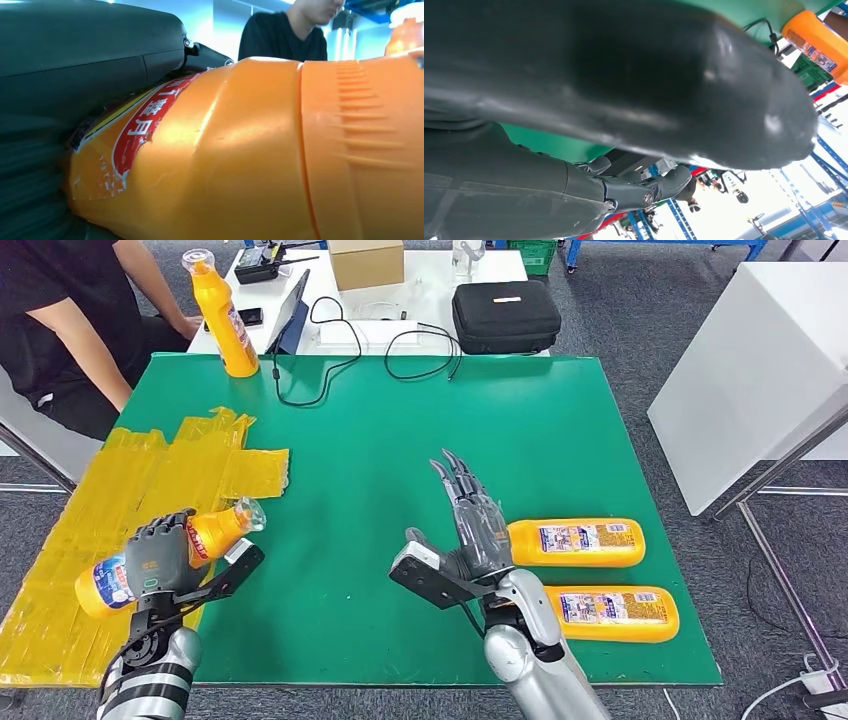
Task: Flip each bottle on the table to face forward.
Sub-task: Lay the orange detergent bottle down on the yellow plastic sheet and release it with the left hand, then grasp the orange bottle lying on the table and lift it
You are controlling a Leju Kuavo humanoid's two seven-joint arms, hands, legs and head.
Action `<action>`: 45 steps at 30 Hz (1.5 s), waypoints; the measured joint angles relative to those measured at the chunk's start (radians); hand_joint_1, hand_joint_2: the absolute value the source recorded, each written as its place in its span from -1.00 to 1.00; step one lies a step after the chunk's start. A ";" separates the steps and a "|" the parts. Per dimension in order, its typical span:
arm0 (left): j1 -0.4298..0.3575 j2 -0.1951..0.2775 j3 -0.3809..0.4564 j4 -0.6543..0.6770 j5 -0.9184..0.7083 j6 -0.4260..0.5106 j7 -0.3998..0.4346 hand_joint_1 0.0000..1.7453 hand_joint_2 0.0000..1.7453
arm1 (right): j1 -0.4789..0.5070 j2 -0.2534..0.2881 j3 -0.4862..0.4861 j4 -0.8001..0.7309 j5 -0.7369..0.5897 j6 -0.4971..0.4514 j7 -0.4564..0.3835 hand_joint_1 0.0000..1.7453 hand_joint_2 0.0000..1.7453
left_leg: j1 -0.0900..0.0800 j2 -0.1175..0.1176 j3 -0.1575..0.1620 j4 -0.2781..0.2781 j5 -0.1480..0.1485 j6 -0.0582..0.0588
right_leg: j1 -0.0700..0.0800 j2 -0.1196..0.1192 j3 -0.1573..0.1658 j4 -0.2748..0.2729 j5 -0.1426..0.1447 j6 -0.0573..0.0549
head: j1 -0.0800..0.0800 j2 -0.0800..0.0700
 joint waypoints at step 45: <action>0.183 -0.091 0.161 -0.538 1.038 -0.404 -0.343 -1.00 -1.00 | 0.338 -0.190 -0.007 -0.339 0.224 -0.013 0.014 -1.00 1.00 | 0.000 0.000 -0.001 0.000 -0.004 0.003 | -0.001 0.000 -0.001 -0.002 -0.001 0.000 | 0.000 0.000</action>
